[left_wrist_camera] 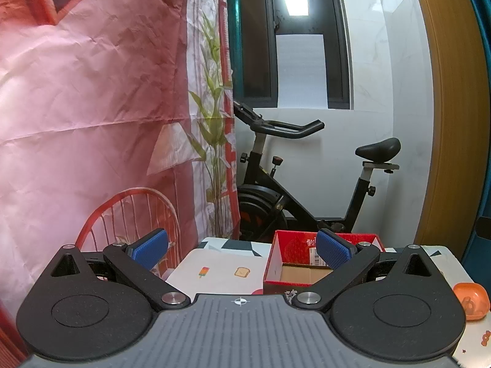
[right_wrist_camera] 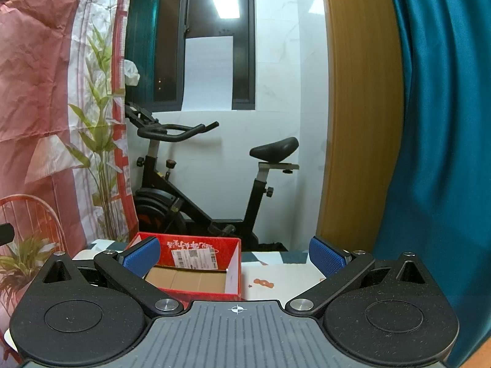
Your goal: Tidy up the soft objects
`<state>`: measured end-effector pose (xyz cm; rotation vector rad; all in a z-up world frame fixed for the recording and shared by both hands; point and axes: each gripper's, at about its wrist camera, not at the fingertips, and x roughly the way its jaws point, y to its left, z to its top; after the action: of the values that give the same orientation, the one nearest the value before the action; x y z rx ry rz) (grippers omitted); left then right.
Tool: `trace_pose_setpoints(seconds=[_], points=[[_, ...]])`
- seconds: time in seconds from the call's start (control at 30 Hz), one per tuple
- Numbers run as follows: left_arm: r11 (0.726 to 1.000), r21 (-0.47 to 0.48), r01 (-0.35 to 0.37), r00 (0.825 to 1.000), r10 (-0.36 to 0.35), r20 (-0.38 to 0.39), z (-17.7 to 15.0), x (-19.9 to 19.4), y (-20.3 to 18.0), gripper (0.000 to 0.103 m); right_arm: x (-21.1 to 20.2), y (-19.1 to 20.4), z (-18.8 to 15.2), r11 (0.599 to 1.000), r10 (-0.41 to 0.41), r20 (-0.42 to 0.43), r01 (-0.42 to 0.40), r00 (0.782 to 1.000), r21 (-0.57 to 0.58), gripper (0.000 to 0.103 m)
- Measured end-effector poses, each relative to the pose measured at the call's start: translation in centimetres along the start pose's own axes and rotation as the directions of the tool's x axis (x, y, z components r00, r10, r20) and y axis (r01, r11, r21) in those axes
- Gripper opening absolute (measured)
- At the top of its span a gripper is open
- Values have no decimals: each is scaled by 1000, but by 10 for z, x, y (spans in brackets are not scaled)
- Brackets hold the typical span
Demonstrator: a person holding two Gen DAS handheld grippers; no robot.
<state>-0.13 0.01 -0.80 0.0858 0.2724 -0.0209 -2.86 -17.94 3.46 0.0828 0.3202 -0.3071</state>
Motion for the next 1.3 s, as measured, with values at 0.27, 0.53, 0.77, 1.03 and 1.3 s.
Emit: trace_pose_setpoints(seconds=[0.27,0.53,0.77,1.03,1.3], points=[[1000,-1,-1,1000,1,-9,-3,0,2,103,1,-1,-2,1000,-1,-1,1,1000,-2,103],[1000,-1,0,1000,0,-10,-2,1,2,103,0,-1,0,1000,0,-2,0,1000,-3,103],[1000,-1,0,1000,0,-12,-2,1,3,103,-1,1,2,1000,-1,-3,1,1000,-3,103],[1000,-1,1,1000,-1,-22,-5,2,4,103,5,-1,-9,1000,-1,-6,0,1000,-1,103],[1000,-4,15,999,-15,-39,-7,12,4,103,9,2,-16,1000,-2,-13,2,1000,-3,103]])
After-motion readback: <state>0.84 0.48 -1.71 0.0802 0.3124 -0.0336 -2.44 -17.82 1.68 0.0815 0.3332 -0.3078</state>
